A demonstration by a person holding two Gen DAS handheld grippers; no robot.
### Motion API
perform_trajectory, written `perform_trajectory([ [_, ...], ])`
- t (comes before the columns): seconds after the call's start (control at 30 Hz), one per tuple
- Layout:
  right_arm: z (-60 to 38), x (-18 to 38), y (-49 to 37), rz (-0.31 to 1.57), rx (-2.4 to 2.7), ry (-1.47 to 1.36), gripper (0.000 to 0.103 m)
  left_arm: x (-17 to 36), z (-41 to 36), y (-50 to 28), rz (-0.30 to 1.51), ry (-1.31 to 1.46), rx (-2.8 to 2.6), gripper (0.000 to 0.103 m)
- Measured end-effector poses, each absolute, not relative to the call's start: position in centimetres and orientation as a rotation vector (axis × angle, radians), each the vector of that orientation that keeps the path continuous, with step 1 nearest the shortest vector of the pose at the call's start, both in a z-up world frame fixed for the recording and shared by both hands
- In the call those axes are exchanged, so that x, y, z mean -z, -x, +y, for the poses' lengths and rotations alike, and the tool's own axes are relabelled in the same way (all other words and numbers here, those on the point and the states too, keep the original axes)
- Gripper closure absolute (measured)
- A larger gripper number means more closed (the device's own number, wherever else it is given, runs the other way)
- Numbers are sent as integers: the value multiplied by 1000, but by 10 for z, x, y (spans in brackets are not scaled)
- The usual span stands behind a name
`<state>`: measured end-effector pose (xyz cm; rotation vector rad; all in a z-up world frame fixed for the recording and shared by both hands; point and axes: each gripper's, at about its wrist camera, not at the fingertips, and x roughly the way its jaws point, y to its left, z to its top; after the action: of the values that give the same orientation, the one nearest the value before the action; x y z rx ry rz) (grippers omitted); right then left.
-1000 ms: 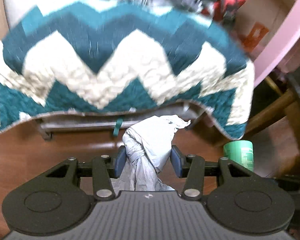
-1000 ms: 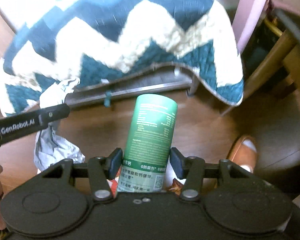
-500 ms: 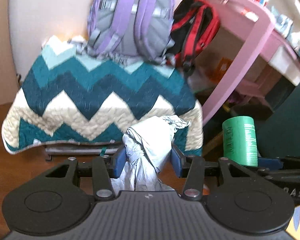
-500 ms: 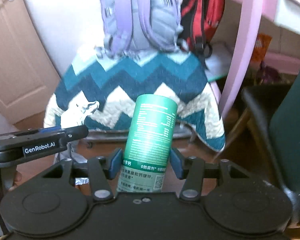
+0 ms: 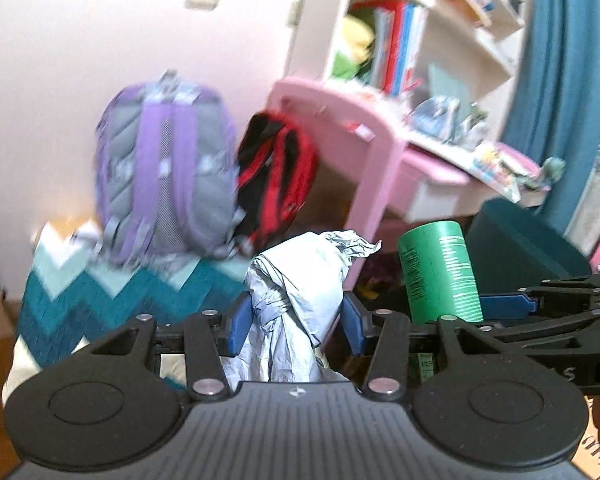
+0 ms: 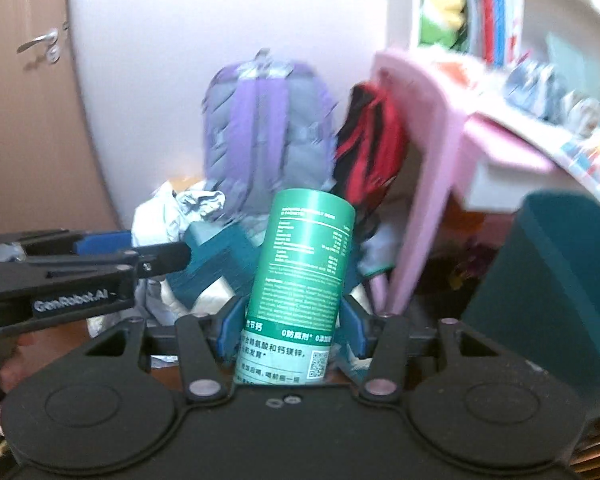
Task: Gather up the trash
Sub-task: 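Lift grey bag and green can with both tools over the teal bin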
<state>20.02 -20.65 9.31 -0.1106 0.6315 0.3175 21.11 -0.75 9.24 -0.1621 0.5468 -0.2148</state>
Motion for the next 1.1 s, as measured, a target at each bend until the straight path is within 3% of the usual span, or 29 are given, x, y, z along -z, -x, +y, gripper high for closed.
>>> perform_trajectory([
  [0.57, -361, -159, -222, 515, -23, 53, 52, -190, -157, -249, 424, 21, 436, 56],
  [1.1, -459, -127, -264, 681, 91, 56, 53, -176, -292, -315, 548, -62, 505, 56],
])
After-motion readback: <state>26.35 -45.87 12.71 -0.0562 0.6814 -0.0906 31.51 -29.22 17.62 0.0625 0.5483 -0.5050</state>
